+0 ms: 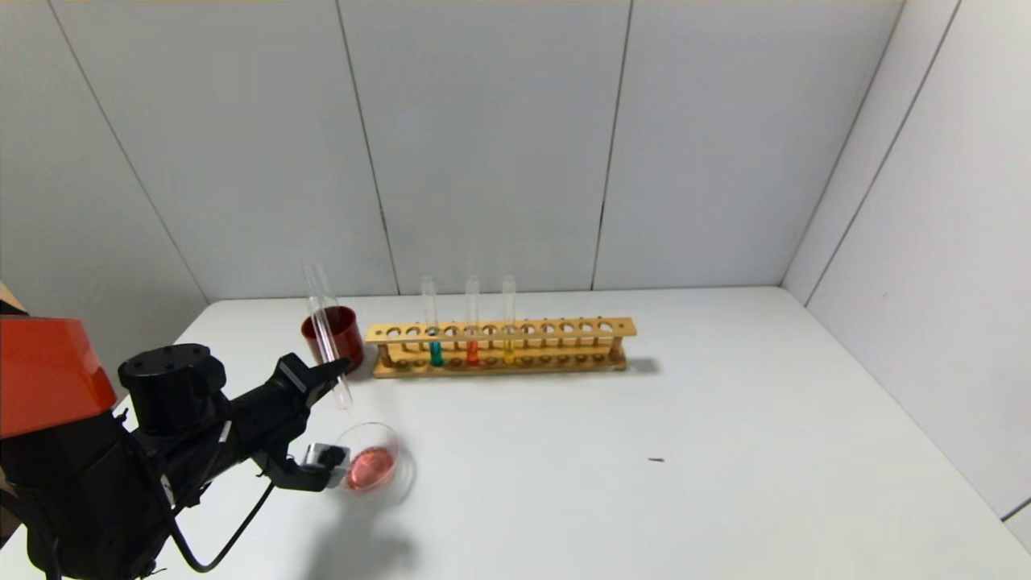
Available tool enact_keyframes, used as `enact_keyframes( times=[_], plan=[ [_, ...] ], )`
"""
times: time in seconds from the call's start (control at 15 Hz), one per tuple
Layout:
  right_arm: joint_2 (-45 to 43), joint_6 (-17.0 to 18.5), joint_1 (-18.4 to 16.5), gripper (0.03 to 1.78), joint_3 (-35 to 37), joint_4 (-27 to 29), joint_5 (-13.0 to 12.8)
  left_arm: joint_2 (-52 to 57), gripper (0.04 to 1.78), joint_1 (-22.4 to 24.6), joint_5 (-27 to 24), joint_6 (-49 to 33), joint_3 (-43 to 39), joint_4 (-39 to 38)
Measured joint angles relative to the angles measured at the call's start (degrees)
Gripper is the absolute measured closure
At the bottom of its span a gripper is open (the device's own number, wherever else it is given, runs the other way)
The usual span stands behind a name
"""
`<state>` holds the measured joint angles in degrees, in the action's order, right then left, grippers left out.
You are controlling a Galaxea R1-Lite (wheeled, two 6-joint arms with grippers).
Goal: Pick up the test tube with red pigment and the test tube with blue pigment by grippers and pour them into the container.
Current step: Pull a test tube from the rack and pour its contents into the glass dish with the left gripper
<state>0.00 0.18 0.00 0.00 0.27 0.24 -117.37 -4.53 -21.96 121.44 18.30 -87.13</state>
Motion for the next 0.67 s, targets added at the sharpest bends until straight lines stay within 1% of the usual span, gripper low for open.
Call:
enact_keyframes(
  times=[0.07,0.27,0.47,0.67],
  plan=[
    [0.0,0.0,0.0,0.06,0.0,0.0,0.0,0.1,1.5,0.0,-0.2,0.9,0.0,0.0],
    [0.0,0.0,0.0,0.06,0.0,0.0,0.0,0.3,1.5,0.0,-3.2,4.1,0.2,0.0],
    [0.0,0.0,0.0,0.06,0.0,0.0,0.0,1.2,1.5,0.0,-3.8,6.1,0.3,0.0],
    [0.0,0.0,0.0,0.06,0.0,0.0,0.0,2.0,1.5,0.0,-3.8,6.4,0.3,0.0]
  ],
)
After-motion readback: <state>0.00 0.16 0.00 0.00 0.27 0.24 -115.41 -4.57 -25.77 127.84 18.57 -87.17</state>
